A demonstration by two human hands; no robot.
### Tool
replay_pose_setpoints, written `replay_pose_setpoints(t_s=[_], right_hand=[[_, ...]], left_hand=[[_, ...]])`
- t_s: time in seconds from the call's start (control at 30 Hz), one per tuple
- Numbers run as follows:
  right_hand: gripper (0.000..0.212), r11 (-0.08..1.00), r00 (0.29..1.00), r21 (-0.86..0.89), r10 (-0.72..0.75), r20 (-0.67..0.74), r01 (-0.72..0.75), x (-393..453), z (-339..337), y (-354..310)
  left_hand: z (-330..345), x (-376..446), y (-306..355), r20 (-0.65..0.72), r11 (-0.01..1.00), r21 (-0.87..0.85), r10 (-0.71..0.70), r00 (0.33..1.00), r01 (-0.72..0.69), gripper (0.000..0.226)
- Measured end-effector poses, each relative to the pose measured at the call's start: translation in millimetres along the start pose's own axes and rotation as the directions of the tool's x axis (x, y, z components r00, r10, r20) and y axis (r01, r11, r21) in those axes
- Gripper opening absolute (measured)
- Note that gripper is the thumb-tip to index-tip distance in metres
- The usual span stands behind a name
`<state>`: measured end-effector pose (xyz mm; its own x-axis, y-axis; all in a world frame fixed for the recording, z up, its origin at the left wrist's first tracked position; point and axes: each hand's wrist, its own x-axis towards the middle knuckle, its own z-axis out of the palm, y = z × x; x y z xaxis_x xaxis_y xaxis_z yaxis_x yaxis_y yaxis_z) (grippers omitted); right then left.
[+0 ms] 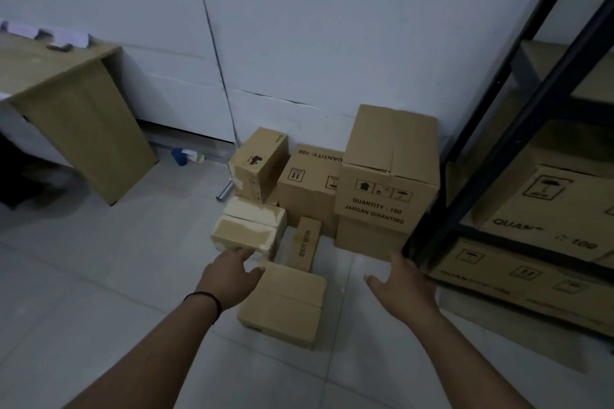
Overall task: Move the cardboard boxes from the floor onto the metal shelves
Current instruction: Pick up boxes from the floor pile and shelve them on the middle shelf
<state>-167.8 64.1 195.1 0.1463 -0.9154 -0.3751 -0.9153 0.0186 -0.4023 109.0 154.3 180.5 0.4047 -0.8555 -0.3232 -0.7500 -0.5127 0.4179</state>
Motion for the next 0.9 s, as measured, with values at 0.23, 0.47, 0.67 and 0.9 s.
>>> replay_pose_setpoints(t_s=[0.23,0.47,0.67,0.9], right_hand=[[0.071,0.984,0.984,0.006,0.178,0.005,-0.178,3,72,-52],[0.071,0.962,0.958,-0.022,0.272,0.090,-0.271,10,153,-68],[0.073,0.955,0.946,-0.043,0.296,0.134,-0.293,54,229,-41],[0.074,0.961,0.950,-0.038,0.278,0.143,-0.275,131,340,15]], left_hand=[[-7,62,-77,0.095,0.996,0.006,0.084,0.992,-0.085,0.059],[28,95,-150,0.218,0.999,-0.015,0.035,0.975,-0.032,0.064],[99,130,-187,0.245,1.000,-0.017,0.008,0.969,-0.004,0.066],[214,191,-239,0.247,0.999,-0.038,-0.018,0.969,0.028,0.070]])
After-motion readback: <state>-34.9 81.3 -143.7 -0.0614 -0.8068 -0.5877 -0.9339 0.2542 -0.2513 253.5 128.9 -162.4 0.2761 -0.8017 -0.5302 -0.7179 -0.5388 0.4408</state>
